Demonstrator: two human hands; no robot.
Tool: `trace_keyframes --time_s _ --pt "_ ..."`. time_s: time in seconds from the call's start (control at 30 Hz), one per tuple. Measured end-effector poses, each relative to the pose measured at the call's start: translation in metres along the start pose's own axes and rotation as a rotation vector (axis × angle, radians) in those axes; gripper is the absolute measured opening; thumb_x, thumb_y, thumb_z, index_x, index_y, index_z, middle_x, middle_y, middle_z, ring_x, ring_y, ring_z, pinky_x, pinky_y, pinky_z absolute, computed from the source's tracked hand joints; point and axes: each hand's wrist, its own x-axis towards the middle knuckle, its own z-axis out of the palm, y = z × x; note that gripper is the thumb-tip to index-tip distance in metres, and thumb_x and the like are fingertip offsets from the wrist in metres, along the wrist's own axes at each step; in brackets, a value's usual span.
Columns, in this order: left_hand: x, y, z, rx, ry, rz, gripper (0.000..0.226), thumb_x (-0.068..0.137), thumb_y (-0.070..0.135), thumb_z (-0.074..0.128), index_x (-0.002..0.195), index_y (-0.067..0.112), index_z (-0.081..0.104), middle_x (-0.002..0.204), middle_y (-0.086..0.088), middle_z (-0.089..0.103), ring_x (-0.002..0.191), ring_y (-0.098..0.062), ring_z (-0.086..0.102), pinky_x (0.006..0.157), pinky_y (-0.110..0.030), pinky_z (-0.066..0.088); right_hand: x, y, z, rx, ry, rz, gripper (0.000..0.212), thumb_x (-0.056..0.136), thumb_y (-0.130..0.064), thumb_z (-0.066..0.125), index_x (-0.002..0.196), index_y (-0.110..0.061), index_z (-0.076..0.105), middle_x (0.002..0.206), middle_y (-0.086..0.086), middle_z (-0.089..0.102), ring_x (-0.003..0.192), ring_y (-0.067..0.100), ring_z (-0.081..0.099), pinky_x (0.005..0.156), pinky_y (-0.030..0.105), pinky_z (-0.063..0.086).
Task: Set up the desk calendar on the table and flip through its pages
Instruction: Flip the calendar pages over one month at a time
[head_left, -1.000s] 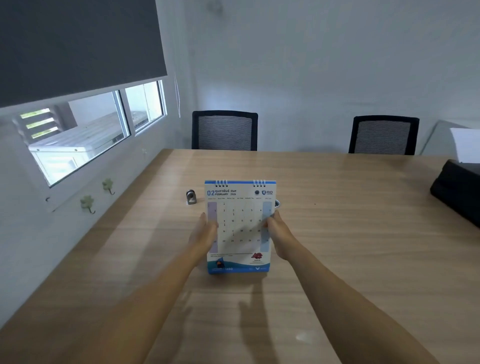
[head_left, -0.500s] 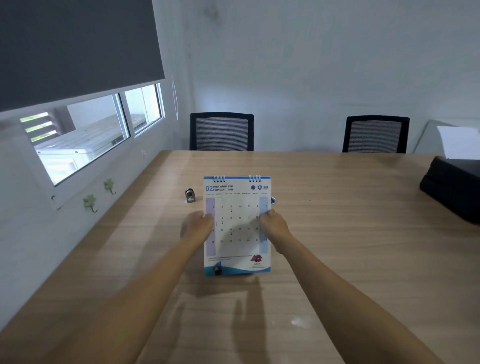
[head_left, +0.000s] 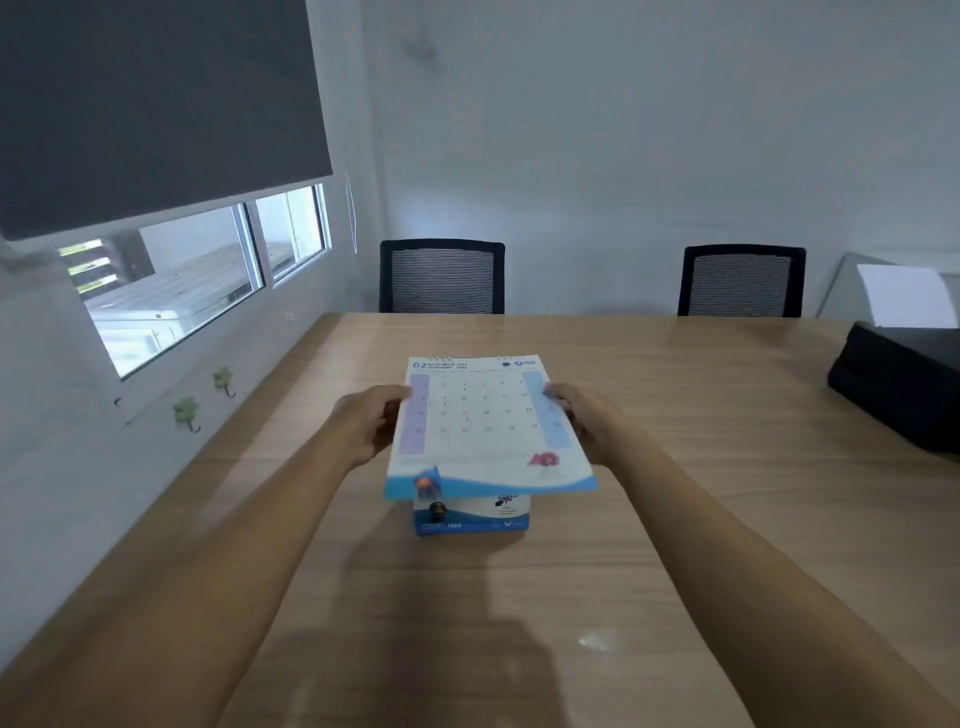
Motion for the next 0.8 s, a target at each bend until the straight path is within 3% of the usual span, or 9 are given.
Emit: trace_keyframes --time_s 0.07,0.17,0.23,0.3,0.4,0.47,0.5,0.63,0.8 --pt "-0.001 0.012 0.002 -0.116 -0.059 0.041 0.027 0.088 0.022 0.059 0.105 0.002 0.065 0.093 -0.010 0.067 0.074 -0.021 0.064 0.059 -0.030 0.055 0.000 -0.010 0.003 0.148 -0.036 -0.051 0.021 0.090 -0.019 0.043 0.077 -0.011 0.057 0.073 0.006 0.054 0.064 0.021 0.053 0.058 0.026 0.044" --pt "-0.001 0.028 0.012 -0.262 -0.096 0.076 0.025 0.096 0.023 0.039 0.089 0.012 0.060 0.101 -0.003 0.068 0.100 -0.023 0.060 0.085 -0.034 0.050 0.002 -0.022 0.012 0.184 -0.084 -0.137 0.030 0.096 -0.025 0.032 0.105 -0.017 0.061 0.105 0.000 0.063 0.099 0.023 0.057 0.083 0.037 0.045" --pt "-0.002 0.034 0.022 -0.085 -0.059 0.174 0.023 0.096 0.023 0.039 0.098 0.013 0.059 0.111 0.001 0.064 0.114 -0.024 0.052 0.100 -0.042 0.044 0.004 -0.026 0.020 -0.048 -0.033 -0.236 0.030 0.098 -0.031 0.033 0.116 -0.020 0.055 0.117 -0.003 0.056 0.114 0.022 0.049 0.095 0.041 0.041" --pt "0.002 0.038 0.033 0.187 -0.026 0.257 0.035 0.097 0.031 0.042 0.122 0.013 0.057 0.123 0.001 0.055 0.120 -0.024 0.047 0.108 -0.048 0.039 0.010 -0.025 0.025 -0.334 0.014 -0.358 0.034 0.100 -0.033 0.031 0.123 -0.019 0.052 0.121 -0.003 0.052 0.116 0.018 0.046 0.098 0.040 0.040" --pt "0.012 0.041 0.035 0.602 0.017 0.345 0.043 0.096 0.039 0.038 0.132 0.023 0.056 0.133 0.001 0.057 0.126 -0.026 0.051 0.109 -0.045 0.040 0.027 -0.019 0.030 -0.684 0.054 -0.455 0.049 0.096 -0.019 0.028 0.143 -0.028 0.037 0.142 0.009 0.047 0.131 0.030 0.042 0.110 0.047 0.036" --pt "0.021 0.039 0.033 0.803 -0.003 0.403 0.046 0.094 0.028 0.034 0.136 0.029 0.053 0.133 0.001 0.059 0.125 -0.029 0.052 0.108 -0.045 0.044 0.038 -0.016 0.031 -0.894 0.097 -0.421 0.054 0.093 -0.018 0.029 0.145 -0.032 0.030 0.152 0.008 0.037 0.138 0.034 0.032 0.113 0.054 0.030" --pt "0.024 0.036 0.033 0.854 -0.015 0.410 0.047 0.094 0.022 0.033 0.138 0.026 0.051 0.131 0.002 0.057 0.125 -0.029 0.050 0.106 -0.046 0.044 0.042 -0.014 0.033 -0.981 0.109 -0.411 0.054 0.093 -0.018 0.030 0.145 -0.032 0.029 0.155 0.003 0.031 0.140 0.035 0.027 0.113 0.055 0.028" --pt "0.037 0.026 0.029 0.986 0.000 0.401 0.056 0.093 0.015 0.034 0.149 0.022 0.036 0.158 -0.005 0.032 0.143 -0.031 0.027 0.111 -0.047 0.037 0.052 -0.009 0.037 -1.163 0.160 -0.381 0.056 0.092 -0.019 0.030 0.146 -0.030 0.023 0.160 -0.007 0.019 0.141 0.037 0.020 0.112 0.055 0.025" --pt "0.042 0.016 0.025 0.950 -0.002 0.431 0.054 0.093 0.015 0.033 0.147 0.021 0.039 0.155 -0.006 0.039 0.144 -0.030 0.022 0.116 -0.044 0.026 0.060 0.000 0.035 -1.102 0.177 -0.424 0.058 0.091 -0.023 0.037 0.147 -0.022 0.023 0.155 0.002 0.029 0.133 0.038 0.032 0.106 0.052 0.033"
